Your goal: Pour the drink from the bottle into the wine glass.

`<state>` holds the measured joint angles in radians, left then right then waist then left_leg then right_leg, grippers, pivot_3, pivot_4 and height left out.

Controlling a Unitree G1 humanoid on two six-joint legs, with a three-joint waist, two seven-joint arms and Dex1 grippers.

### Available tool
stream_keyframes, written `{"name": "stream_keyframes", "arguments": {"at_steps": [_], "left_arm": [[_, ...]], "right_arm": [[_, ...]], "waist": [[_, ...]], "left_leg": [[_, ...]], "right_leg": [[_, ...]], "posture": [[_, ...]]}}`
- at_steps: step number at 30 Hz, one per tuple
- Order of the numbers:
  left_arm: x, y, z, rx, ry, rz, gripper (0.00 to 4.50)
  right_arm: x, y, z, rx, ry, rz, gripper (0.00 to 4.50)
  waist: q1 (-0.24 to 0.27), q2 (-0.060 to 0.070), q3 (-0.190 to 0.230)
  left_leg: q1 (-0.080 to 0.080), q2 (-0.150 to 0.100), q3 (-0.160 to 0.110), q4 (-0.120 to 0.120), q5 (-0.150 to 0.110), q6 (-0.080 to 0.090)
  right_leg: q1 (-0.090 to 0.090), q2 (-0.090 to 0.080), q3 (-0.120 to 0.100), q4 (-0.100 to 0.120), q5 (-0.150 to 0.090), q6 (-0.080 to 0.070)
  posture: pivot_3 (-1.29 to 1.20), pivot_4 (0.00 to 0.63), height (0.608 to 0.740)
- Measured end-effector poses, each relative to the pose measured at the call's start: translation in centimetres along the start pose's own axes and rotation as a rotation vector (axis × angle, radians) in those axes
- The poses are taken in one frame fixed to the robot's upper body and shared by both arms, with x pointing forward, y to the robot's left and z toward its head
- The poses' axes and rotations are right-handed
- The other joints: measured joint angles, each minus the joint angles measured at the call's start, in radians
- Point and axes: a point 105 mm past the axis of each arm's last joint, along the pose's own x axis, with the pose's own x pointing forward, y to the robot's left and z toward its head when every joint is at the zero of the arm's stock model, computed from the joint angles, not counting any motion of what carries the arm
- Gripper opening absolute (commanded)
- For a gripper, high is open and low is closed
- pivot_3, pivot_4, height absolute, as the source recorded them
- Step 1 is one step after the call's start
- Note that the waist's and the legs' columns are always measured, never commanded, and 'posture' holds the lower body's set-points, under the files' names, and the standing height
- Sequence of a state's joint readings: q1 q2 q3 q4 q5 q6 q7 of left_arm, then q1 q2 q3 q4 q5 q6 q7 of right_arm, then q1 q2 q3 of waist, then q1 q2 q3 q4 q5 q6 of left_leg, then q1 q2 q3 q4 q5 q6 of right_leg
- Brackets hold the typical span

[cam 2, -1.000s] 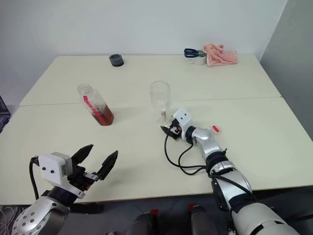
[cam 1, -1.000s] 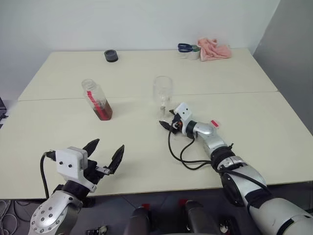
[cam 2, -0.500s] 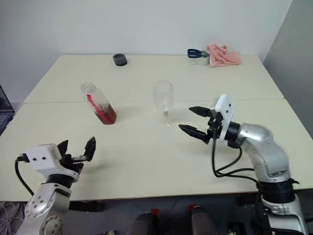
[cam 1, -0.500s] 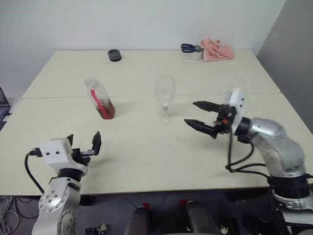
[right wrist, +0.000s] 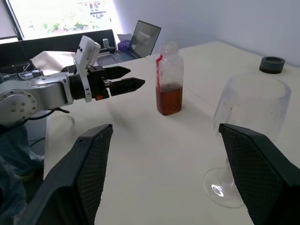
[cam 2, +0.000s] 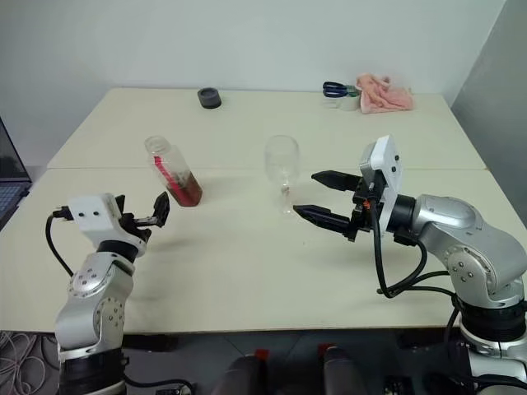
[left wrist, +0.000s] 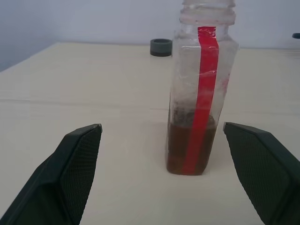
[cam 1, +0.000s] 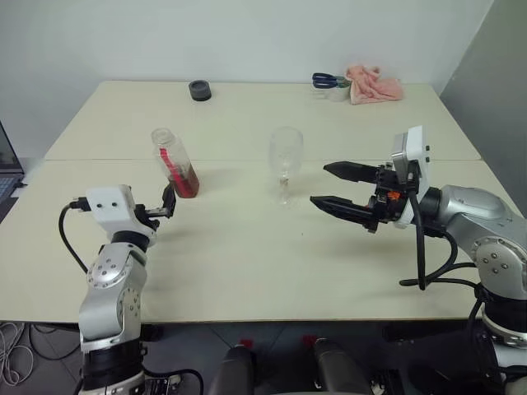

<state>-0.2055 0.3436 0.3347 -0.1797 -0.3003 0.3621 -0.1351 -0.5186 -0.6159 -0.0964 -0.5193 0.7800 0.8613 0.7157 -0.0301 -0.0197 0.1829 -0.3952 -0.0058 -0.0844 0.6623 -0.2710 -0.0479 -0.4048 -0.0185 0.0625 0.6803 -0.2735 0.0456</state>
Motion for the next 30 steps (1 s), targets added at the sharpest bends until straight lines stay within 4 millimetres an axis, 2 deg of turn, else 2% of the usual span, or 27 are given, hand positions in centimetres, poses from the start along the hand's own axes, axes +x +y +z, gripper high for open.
{"name": "stream_keyframes", "arguments": {"at_steps": [16, 26, 30], "left_arm": [[2.8, -1.7, 0.3, -0.007, -0.008, -0.102, 4.50], [5.8, -1.5, 0.1, 0.036, -0.017, -0.112, 4.50], [7.1, -2.1, -0.4, 0.043, -0.021, -0.140, 4.50]], "right_arm": [[-0.2, -0.3, 0.9, 0.002, -0.044, -0.070, 3.85], [-0.3, -0.4, 1.0, -0.001, -0.047, -0.087, 3.85], [-0.3, -0.2, 0.9, -0.002, -0.046, -0.091, 3.85]], "waist": [[-0.001, 0.000, 0.000], [0.000, 0.000, 0.000], [0.000, 0.000, 0.000]], "left_leg": [[0.000, 0.000, 0.000, 0.000, 0.000, 0.000], [0.000, 0.000, -0.001, 0.000, 0.000, 0.000], [-0.001, -0.001, -0.001, 0.000, 0.000, 0.000]], "right_leg": [[0.000, 0.000, 0.000, 0.000, 0.000, 0.000], [0.000, 0.000, -0.001, 0.000, 0.000, 0.000], [0.000, 0.000, -0.001, 0.000, 0.000, 0.000]], "posture": [[0.00, 0.150, 0.740], [0.00, 0.150, 0.740], [0.00, 0.150, 0.740]]}}
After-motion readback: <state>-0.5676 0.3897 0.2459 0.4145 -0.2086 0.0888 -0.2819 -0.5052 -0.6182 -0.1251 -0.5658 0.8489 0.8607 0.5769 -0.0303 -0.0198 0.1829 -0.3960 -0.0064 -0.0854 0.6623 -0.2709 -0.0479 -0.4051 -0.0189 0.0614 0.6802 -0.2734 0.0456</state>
